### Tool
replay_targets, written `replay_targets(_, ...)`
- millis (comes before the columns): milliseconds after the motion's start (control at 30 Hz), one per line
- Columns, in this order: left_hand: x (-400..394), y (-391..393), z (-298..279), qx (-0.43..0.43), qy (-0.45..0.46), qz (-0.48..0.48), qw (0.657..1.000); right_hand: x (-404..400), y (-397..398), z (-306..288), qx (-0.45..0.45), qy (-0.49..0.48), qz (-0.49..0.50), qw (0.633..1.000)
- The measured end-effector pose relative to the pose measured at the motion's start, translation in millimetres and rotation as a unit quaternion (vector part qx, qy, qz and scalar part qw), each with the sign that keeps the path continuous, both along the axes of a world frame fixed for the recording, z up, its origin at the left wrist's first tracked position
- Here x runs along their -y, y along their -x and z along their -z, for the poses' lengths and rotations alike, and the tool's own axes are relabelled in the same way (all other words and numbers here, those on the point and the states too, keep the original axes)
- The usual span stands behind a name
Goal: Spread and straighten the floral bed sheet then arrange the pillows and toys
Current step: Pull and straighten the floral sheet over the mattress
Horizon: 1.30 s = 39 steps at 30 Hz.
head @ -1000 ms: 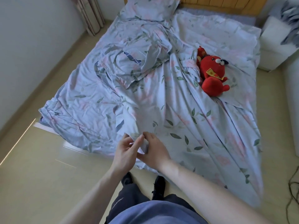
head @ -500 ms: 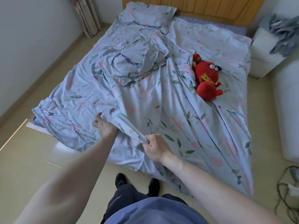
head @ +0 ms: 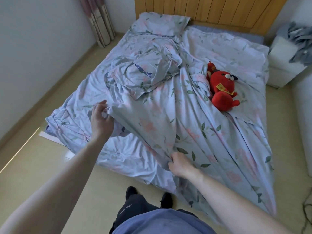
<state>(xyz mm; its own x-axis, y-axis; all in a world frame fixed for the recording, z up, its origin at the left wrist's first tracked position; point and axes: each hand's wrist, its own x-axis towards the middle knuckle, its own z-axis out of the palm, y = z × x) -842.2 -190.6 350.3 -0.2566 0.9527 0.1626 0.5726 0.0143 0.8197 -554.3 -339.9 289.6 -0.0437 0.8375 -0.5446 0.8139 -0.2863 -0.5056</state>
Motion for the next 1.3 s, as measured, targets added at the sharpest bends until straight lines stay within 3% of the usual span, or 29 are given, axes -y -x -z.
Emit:
replay_targets(67, 11.3, 20.8, -11.1, -0.096, -0.09, 0.045, 0.99, -0.8, 6.8, 3.6, 0.011, 0.044, -0.025, 0.999)
replay_targets(167, 23.7, 34.1, -17.6, -0.116, -0.102, 0.072, 0.985, -9.2, 28.4, -4.0, -0.055, 0.059, -0.037, 0.996)
replay_targets(333, 36.8, 35.9, -18.1, -0.115, -0.095, 0.1, 0.984, -58.8, 110.1, -44.5, -0.16, -0.069, -0.038, 0.984)
replay_targets(500, 36.0, 58.6, -11.9, -0.12, -0.094, 0.143, 0.978, -89.9, 166.9, -61.1, -0.129, -0.155, -0.058, 0.978)
replay_targets(600, 30.1, 104.7, 6.4, -0.092, -0.034, 0.141, 0.985, -94.7, 186.7, -54.3, -0.129, -0.173, -0.031, 0.976)
replay_targets(767, 36.1, 176.2, 68.4, -0.176, 0.195, 0.135, 0.955, -91.6, 216.6, -45.2, -0.18, -0.146, 0.038, 0.972)
replay_targets(867, 29.6, 209.6, 98.4, -0.049, 0.337, 0.063, 0.938, -91.4, 248.3, -50.3, -0.202, -0.135, 0.08, 0.967)
replay_targets(967, 13.8, 220.3, 103.5, 0.193, 0.457, -0.017, 0.868, -89.6, 270.4, -53.4, -0.2, -0.136, 0.12, 0.963)
replay_targets(1133, -20.7, 216.5, 93.0, 0.509, 0.453, -0.095, 0.725, -78.5, 288.0, -60.9, -0.162, -0.139, 0.159, 0.964)
replay_targets(1233, -37.0, 225.7, 91.6, 0.639, 0.409, -0.192, 0.622, -74.7, 292.0, -66.7, -0.161, -0.135, 0.169, 0.963)
replay_targets(1300, -50.5, 234.6, 90.9, 0.667, 0.393, -0.247, 0.583, -74.0, 294.3, -71.1, -0.154, -0.142, 0.178, 0.961)
